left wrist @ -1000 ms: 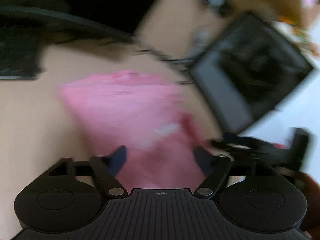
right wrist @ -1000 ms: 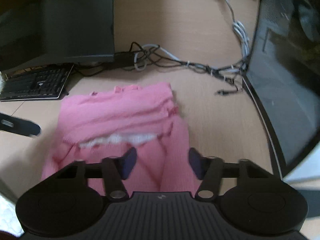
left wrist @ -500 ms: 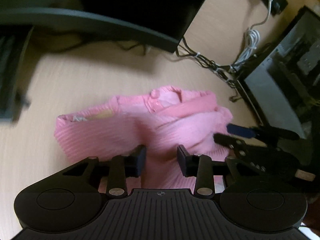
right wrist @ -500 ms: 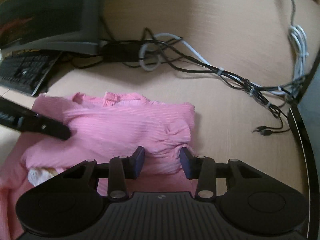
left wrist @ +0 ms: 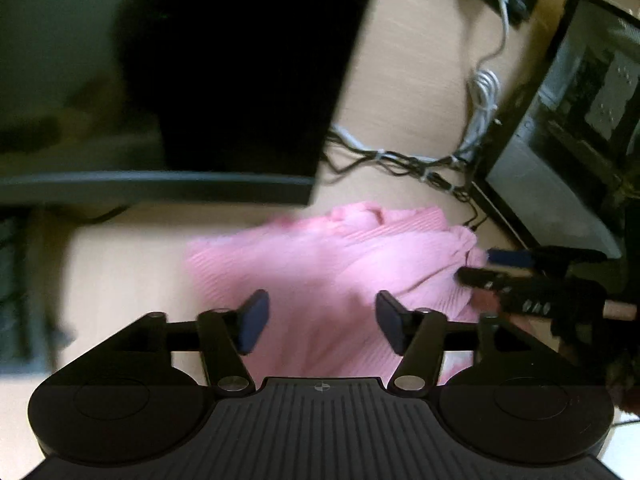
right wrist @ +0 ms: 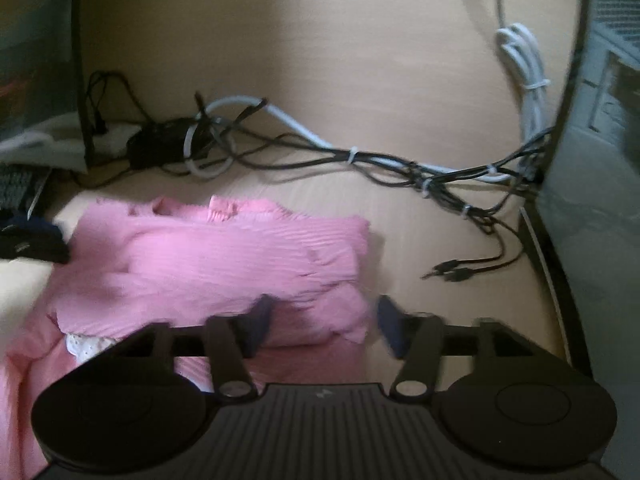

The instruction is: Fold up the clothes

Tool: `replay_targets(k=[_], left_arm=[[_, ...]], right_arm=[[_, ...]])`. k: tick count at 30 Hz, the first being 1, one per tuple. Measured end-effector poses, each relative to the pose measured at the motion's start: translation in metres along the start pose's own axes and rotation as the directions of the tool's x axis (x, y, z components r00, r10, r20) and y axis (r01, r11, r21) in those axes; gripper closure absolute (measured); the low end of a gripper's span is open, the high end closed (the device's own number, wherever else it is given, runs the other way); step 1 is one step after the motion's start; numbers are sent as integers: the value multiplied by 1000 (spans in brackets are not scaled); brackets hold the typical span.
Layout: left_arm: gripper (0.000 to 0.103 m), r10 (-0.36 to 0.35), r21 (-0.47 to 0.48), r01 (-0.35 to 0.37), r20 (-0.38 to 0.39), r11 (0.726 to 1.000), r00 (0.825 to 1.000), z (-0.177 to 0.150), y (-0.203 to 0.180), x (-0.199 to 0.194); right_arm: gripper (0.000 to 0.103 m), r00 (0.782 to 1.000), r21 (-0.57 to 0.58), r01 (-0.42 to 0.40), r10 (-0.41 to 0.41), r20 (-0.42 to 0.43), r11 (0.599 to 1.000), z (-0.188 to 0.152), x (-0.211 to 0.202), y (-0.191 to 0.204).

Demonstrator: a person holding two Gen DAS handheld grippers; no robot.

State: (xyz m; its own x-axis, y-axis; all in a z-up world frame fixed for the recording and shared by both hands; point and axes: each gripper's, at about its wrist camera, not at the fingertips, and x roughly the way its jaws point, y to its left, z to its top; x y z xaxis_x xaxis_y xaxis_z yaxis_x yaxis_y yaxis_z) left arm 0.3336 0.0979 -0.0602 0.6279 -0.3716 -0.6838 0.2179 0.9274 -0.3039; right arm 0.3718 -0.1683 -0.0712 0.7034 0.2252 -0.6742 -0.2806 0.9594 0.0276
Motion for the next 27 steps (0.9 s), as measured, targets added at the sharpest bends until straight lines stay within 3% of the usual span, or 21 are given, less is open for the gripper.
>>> replay_targets(k=[4,5,6,8,12,15,22,24,25,27], left_arm=[[31,16,-67,-18,-30,998,999,-19,8,-17],[31,20,-80,-23,-34,997,999,-23,7,-19],[31,24,-94,-27,-37,995,999,-26,7,-21],[29,13,-112,-16,-25,994,1000,-28,3,-25],[19,-37,-98,40,39,994,999,-16,-11,-29],[12,-71,-89,76,62,993,996,-4,-20,-11],[14,2,-138,-7,-40,990,999,-11,-10,52],[11,2,-143,-6,-28,990,1000,-10,-10,54],[10,3,-147,-7,-28,989,1000,-9,-10,55],[9,5,-152,-9,-27,988,1000,-9,-10,58]], right_arm=[[38,999,24,-53,53,-11,998,2,13,4],[46,999,17,-53,53,-3,998,5,13,5],[69,999,7,-49,49,8,999,9,12,5],[98,999,-14,-40,40,30,999,16,9,7],[98,997,-54,-21,25,74,998,30,3,11],[98,994,-84,-5,14,108,996,41,-1,13],[96,999,-98,33,-35,-21,995,8,31,-8],[94,999,-108,42,-41,14,993,16,26,-6],[91,998,-113,47,-43,36,992,21,22,-5],[65,997,-91,2,5,77,996,36,18,-3]])
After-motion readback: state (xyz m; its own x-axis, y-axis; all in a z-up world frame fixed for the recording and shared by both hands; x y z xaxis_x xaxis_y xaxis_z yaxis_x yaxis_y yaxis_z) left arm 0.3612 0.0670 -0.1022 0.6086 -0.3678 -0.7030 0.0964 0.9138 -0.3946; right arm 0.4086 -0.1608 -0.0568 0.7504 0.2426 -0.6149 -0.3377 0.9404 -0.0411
